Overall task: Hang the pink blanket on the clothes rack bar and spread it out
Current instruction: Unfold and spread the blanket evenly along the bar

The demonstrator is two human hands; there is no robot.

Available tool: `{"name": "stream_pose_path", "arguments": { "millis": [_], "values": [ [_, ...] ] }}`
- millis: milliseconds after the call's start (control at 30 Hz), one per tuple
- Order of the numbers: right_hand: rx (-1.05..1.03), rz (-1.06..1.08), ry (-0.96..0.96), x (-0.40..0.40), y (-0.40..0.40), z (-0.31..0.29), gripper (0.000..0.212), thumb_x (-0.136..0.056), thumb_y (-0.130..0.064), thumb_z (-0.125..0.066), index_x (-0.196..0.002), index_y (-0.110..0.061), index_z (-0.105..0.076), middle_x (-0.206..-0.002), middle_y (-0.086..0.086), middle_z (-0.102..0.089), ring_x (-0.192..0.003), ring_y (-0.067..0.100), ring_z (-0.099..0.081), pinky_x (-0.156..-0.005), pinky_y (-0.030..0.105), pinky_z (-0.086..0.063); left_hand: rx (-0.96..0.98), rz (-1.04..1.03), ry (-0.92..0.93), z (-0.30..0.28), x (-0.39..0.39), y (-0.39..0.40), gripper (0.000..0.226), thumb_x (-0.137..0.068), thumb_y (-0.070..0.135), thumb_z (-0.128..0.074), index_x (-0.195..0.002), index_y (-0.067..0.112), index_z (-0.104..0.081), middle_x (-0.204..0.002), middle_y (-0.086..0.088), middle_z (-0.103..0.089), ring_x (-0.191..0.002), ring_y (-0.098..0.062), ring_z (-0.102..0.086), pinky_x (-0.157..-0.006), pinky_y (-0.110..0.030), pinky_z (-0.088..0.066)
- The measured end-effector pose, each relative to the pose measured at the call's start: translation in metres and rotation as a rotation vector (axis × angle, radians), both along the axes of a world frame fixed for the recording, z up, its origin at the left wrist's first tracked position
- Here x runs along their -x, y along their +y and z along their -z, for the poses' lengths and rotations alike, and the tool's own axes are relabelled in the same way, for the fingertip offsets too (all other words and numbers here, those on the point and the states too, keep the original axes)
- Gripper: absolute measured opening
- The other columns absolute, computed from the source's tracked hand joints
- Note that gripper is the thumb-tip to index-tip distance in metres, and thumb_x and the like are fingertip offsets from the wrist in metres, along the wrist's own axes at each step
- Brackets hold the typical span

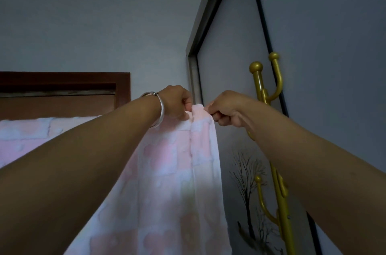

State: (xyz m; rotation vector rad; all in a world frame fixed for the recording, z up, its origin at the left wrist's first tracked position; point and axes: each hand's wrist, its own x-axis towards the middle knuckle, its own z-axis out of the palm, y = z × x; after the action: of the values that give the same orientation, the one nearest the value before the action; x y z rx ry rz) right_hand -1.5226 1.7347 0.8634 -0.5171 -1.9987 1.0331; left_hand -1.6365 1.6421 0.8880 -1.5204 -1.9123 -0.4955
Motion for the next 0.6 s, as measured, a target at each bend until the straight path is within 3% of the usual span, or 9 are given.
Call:
{"name": "stream_pose_path", "arguments": {
  "millis": [100,200,267,333,500,600],
  "values": [
    [0.203,-0.083,0.248,-0.005,0.017,-0.004,0.033,-0.093,0.009,-0.032,-0.064,-0.002,-0.045,-0.059,0.008,-0.041,-0.036,0.009,-0.029,-0.028,0.007,-0.018,0.021,0.015,-0.049,0.000,0.001,-0.002,0.024,-0.079,0.005,-0.067,-0.103,0.010,-0.065,-0.086,-0.004,-0.057,-0.079,-0.019,-0.051,-0.074,-0.024,-0.042],
    [0.290,0.031,0.395,-0.023,0.043,-0.003,0.034,-0.094,0.007,-0.031,-0.064,-0.007,-0.039,-0.057,0.007,-0.037,-0.019,0.007,-0.028,-0.028,0.007,-0.020,0.066,0.019,-0.086,0.000,0.002,-0.006,0.030,-0.084,0.005,-0.060,-0.109,0.020,-0.064,-0.086,-0.004,-0.057,-0.077,-0.019,-0.051,-0.078,-0.027,-0.045],
    [0.224,0.173,0.255,-0.032,0.050,0.006,0.032,-0.094,0.003,-0.040,-0.063,-0.008,-0.040,-0.055,0.007,-0.036,-0.032,0.011,-0.031,-0.033,0.014,-0.021,0.097,0.021,-0.121,-0.001,0.002,-0.005,0.035,-0.085,0.003,-0.056,-0.112,0.024,-0.063,-0.085,-0.005,-0.056,-0.075,-0.020,-0.051,-0.077,-0.027,-0.045],
    [0.122,0.171,0.108,-0.032,0.047,0.014,0.030,-0.089,0.002,-0.047,-0.060,-0.006,-0.044,-0.054,0.007,-0.038,-0.042,0.013,-0.029,-0.036,0.017,-0.021,0.136,0.042,-0.167,-0.001,-0.002,-0.001,0.038,-0.084,0.000,-0.054,-0.113,0.023,-0.063,-0.084,-0.007,-0.057,-0.071,-0.021,-0.052,-0.073,-0.025,-0.044],
    [0.027,0.173,0.009,-0.029,0.033,0.012,0.031,-0.082,-0.010,-0.064,-0.056,-0.006,-0.051,-0.050,0.006,-0.042,-0.039,0.012,-0.030,-0.030,0.012,-0.024,0.074,0.147,-0.170,0.004,-0.012,0.012,0.020,-0.085,0.012,-0.061,-0.104,0.009,-0.066,-0.085,0.000,-0.061,-0.077,-0.015,-0.055,-0.070,-0.023,-0.045],
    [-0.003,0.263,0.005,-0.028,0.032,0.009,0.028,-0.083,-0.008,-0.064,-0.058,-0.004,-0.052,-0.054,0.007,-0.045,-0.043,0.013,-0.033,-0.036,0.021,-0.027,-0.020,0.132,-0.078,0.008,-0.015,0.022,0.017,-0.084,0.012,-0.061,-0.100,0.009,-0.066,-0.094,-0.004,-0.063,-0.084,-0.017,-0.054,-0.075,-0.022,-0.041]
  ]
}}
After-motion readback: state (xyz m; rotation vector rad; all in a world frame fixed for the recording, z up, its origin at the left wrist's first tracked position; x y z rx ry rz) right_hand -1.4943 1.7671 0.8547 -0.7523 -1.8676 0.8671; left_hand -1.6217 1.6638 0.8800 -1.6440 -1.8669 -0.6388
